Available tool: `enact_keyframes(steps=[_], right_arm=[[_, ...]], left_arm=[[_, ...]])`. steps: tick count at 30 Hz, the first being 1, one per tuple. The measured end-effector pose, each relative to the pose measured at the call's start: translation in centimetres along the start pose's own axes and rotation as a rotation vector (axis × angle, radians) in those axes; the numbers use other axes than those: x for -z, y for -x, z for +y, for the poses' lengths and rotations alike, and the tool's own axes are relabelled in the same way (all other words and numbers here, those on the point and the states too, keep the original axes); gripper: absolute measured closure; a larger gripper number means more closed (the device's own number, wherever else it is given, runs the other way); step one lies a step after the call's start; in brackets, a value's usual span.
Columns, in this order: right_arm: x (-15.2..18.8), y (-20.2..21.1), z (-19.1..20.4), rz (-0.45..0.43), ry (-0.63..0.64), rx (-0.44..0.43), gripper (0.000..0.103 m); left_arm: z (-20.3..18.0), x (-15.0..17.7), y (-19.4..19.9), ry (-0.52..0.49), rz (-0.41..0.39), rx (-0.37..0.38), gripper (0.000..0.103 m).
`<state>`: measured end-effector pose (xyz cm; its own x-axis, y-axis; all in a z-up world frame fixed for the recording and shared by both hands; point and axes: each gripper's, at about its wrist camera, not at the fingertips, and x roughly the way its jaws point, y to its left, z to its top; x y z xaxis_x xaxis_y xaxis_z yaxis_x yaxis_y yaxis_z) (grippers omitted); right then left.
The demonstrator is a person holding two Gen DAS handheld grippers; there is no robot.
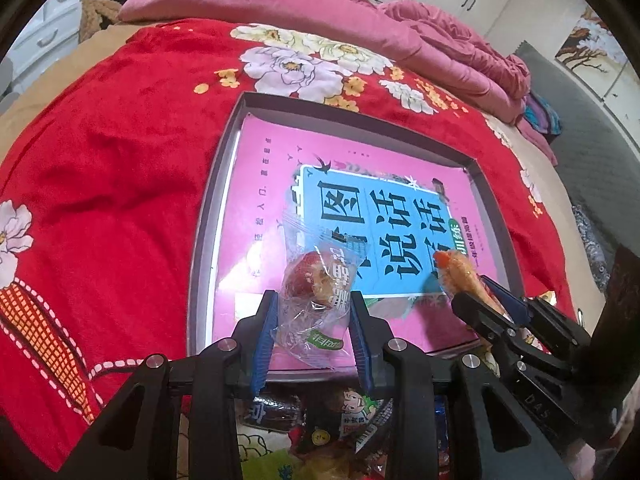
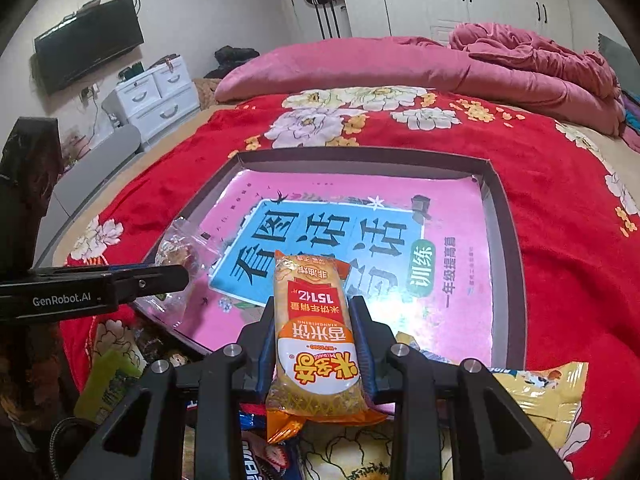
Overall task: Organize snacks
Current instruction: 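Release the bread roll in the tray while the left tool releases the pastry bag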
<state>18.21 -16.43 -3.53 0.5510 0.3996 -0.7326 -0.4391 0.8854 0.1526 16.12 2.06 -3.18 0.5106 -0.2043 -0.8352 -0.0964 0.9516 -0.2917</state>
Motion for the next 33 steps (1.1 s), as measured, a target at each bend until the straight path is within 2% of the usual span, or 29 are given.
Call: enact_keyframes(steps=[28, 33], right_arm=[[0.44, -0.13, -0.42, 0.008, -0.023, -0.01, 0.067], [0.35, 0.11, -0.44, -0.003, -0.03, -0.018, 0.059]], left_arm=[[0.07, 0.23, -0.71, 0.008, 0.031, -0.016, 0.066], [0.09, 0.19, -0.44, 0.013, 0.027, -0.011, 0.063]])
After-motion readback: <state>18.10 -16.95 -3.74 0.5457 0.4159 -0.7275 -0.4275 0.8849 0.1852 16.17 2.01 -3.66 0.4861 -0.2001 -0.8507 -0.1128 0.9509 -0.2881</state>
